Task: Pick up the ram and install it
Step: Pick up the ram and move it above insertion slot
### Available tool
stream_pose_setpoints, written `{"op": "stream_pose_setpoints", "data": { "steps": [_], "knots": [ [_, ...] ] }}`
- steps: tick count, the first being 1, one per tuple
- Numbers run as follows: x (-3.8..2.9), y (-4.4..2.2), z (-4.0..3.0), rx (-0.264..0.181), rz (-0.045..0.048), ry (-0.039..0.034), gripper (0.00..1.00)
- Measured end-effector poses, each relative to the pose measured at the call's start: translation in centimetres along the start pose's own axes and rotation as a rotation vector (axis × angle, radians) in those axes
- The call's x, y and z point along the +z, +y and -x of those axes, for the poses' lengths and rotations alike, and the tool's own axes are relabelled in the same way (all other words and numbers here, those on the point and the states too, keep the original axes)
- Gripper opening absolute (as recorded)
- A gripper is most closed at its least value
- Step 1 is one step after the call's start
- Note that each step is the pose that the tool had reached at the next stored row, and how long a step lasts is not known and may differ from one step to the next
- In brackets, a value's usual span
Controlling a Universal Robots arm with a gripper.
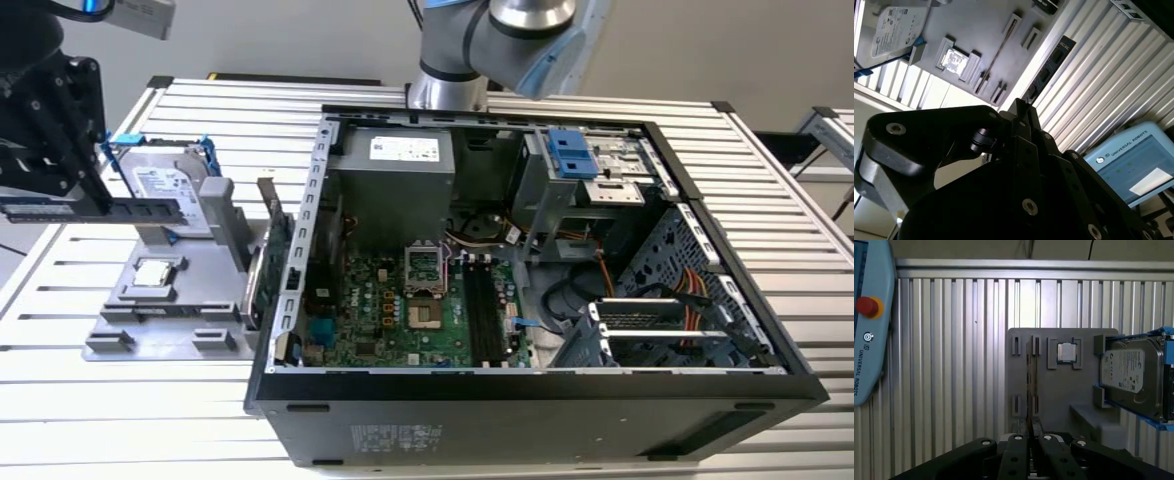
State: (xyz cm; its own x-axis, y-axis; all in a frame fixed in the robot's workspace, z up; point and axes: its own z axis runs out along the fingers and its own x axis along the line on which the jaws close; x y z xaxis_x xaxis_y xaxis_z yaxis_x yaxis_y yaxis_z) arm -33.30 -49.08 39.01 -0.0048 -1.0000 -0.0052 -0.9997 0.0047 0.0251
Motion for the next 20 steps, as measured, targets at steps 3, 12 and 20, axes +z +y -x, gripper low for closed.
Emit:
{"op": "stream_pose_setpoints", "data": {
  "steps": [3,12,20],
  "knots": [
    [-0.01,-0.39,0.00,0.000,-0.0001,0.0000,0.00],
    [-0.04,-1.61,0.01,0.000,0.0000,0.0000,0.00],
    [-0.08,-2.99,0.02,0.000,0.0001,0.0000,0.00]
  ]
}}
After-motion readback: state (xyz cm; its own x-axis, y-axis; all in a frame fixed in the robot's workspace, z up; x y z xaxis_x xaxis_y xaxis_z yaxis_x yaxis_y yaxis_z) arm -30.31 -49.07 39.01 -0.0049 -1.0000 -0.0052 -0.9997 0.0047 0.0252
